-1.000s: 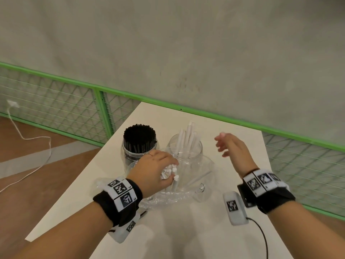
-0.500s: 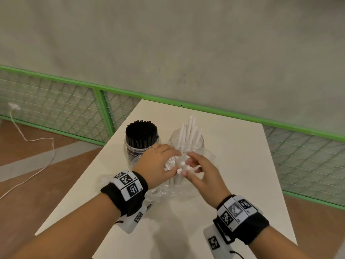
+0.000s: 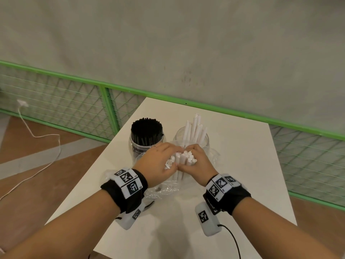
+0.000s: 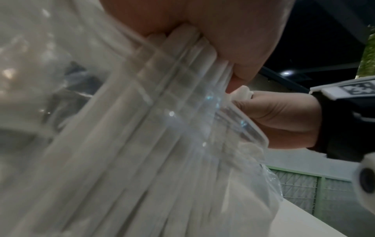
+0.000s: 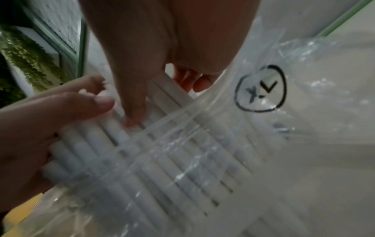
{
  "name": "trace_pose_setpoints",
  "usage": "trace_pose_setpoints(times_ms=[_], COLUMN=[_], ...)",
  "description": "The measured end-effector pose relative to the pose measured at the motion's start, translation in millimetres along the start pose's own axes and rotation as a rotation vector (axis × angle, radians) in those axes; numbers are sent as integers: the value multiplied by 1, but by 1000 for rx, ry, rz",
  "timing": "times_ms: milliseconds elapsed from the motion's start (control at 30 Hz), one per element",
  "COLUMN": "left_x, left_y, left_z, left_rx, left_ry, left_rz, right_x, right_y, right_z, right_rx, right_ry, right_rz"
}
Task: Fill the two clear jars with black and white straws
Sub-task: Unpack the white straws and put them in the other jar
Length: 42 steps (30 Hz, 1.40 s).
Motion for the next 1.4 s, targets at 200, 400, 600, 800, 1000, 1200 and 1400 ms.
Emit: trace_pose_setpoints(times_ms=[200,400,600,800,1000,1200,1400], left_x=[0,-4,-8,-8,-9,-8,-11], left_y=[-1,-3,-5,-4,-3,-3,-2], left_z=[1,2,0,-1,1,0,2], left_rx=[38,50,44,39,34,41,34], left_ry=[12,-1,-15,-28,-51,-41,-52], left_rz=[60,35,38,50,49,42,29], right_x=[-3,-5,-54,-128,-78,18,20], right_y=[-2,0,-69,-175,-144,-101,-98], right_z=[-3,-7,7,42,91,102,95], right_rx=[-5,28,270,571,524,322,252], right_ry=[-1,11,0,-286,-135,225,133], right_rz=[56,112,269,595,367,-8,-275])
Point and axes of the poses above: each hand's wrist, its own z-axis towards the middle knuckle, its own y-axis out of the palm, x = y × z, the point moved 9 cm from there along z, towards the middle knuckle, and after that the axes turned 11 degrees about -y, right-handed, at the moved point
